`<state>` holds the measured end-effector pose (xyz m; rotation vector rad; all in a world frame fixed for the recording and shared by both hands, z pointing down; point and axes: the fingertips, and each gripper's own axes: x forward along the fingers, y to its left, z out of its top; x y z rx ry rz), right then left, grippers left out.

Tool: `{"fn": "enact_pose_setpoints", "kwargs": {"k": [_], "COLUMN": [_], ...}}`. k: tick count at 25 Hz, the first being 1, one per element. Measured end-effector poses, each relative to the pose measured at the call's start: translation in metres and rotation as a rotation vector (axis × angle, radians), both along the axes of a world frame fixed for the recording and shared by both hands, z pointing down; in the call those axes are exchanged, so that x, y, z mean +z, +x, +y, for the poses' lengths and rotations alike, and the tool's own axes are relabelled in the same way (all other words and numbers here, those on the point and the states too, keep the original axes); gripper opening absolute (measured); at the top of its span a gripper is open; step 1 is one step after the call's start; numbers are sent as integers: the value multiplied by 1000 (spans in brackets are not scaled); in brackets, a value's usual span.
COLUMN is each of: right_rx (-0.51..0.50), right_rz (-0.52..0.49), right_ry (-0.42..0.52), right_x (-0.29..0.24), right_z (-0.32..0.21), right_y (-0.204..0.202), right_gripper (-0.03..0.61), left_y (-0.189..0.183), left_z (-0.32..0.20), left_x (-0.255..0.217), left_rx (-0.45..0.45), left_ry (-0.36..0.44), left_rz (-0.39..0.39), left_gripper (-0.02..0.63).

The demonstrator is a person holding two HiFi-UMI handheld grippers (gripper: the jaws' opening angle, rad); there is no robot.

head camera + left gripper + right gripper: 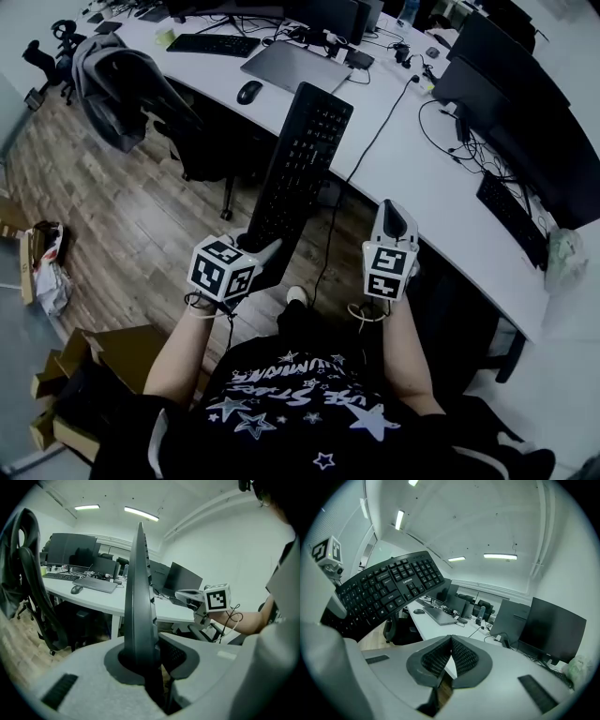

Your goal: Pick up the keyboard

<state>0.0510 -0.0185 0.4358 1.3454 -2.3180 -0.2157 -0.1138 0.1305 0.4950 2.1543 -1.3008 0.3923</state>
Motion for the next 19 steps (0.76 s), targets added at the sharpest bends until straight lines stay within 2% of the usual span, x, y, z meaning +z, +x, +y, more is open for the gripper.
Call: {"fn": "enact_pose_setpoints", "kwargs": {"k": [7,19], "right_rx": [-34,-80], "right_rz": [-9,-21], "right_ry": [7,16], "right_x": [-3,-17], "right_z": [36,123], "right_y": [-8,-4], "right_gripper": [8,8], "left_y": [5,21], "left_z": [39,121], "left_x": [-5,-14], "left_rx": [-21,-53], "left_ry": [35,63], "left_rz": [37,35], "left_gripper": [86,86]}}
